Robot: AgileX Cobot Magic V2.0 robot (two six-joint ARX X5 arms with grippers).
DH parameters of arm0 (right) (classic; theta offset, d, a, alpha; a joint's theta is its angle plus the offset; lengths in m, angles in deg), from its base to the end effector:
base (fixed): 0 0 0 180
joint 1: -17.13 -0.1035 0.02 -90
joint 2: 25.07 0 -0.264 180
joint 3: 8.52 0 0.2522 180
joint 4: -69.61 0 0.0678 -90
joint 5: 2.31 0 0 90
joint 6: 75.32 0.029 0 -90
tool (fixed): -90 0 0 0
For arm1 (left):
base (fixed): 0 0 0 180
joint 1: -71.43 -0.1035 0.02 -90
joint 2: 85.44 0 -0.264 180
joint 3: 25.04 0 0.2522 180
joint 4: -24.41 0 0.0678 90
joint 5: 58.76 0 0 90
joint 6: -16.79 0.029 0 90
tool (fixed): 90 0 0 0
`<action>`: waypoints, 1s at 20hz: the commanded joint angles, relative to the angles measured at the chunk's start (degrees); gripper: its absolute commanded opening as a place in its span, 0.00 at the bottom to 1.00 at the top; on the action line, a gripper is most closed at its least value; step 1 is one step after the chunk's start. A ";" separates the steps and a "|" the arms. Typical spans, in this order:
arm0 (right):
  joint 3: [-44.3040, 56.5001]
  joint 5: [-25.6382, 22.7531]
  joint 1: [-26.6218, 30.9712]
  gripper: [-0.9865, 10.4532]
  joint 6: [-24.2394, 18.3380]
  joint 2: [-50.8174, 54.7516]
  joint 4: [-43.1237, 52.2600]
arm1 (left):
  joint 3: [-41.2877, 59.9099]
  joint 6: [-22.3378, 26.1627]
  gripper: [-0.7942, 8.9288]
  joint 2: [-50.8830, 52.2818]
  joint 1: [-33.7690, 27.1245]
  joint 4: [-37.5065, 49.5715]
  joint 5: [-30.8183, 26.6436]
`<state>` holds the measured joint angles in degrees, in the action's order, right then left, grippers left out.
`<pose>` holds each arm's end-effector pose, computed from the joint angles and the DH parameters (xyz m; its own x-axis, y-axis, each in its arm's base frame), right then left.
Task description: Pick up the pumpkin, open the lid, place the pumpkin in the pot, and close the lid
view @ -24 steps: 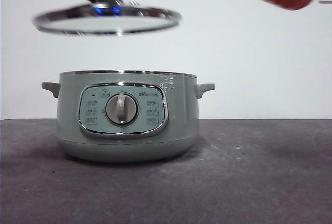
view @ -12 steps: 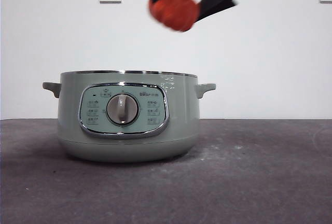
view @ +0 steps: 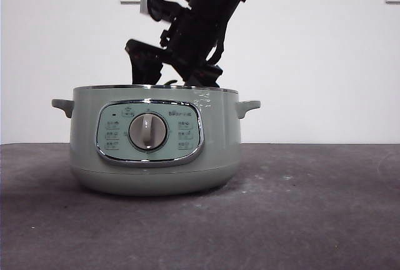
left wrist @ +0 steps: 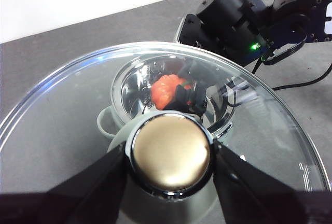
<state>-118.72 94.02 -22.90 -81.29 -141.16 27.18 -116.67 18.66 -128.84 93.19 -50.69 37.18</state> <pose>0.3434 0.2927 0.2426 0.4352 0.5095 -0.7423 -0.7511 0.6600 0.0127 0.0754 -0.0333 0.4293 0.7857 -0.4250 -0.4495 0.4679 0.8836 -0.0176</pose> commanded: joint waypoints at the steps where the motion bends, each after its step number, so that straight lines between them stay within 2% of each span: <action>1: -0.26 -0.94 -0.50 0.08 -0.79 -2.27 0.15 | -0.24 -0.35 0.07 0.74 -0.09 2.54 0.11; 5: -0.26 -0.72 -0.98 0.08 -0.96 -3.19 -0.87 | -0.24 -0.17 0.07 0.74 -0.09 2.54 0.13; 6: -0.26 -0.72 -1.14 0.12 -0.94 -3.19 -0.90 | -0.24 -0.17 0.07 0.74 -0.09 2.54 0.17; 7: -0.26 -0.70 -1.25 0.23 -0.81 -3.19 -0.98 | -0.24 -0.17 0.07 0.74 -0.09 2.54 0.20; 8: -0.26 -0.72 -1.25 0.45 0.35 -3.19 -1.20 | -0.24 -0.17 0.07 0.74 -0.09 2.54 0.28; 9: -0.26 -0.72 -1.25 0.59 0.61 -3.19 -1.62 | -0.24 -0.17 0.07 0.74 -0.09 2.54 0.28; 14: -0.26 -1.01 -1.29 0.61 1.09 -2.86 -2.71 | -0.24 -0.17 0.07 0.74 -0.09 2.56 0.35; 17: -0.28 -4.00 -1.29 0.61 1.18 1.11 -2.82 | -0.24 -0.15 0.07 0.52 -0.09 2.86 0.33; 20: -0.28 -12.37 -0.85 0.61 1.99 12.13 -5.42 | -0.24 0.98 0.07 -0.87 -0.09 4.44 0.46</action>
<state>-118.96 81.36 -23.80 -80.07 -128.24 21.26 -116.67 18.90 -130.43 93.19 -48.92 37.37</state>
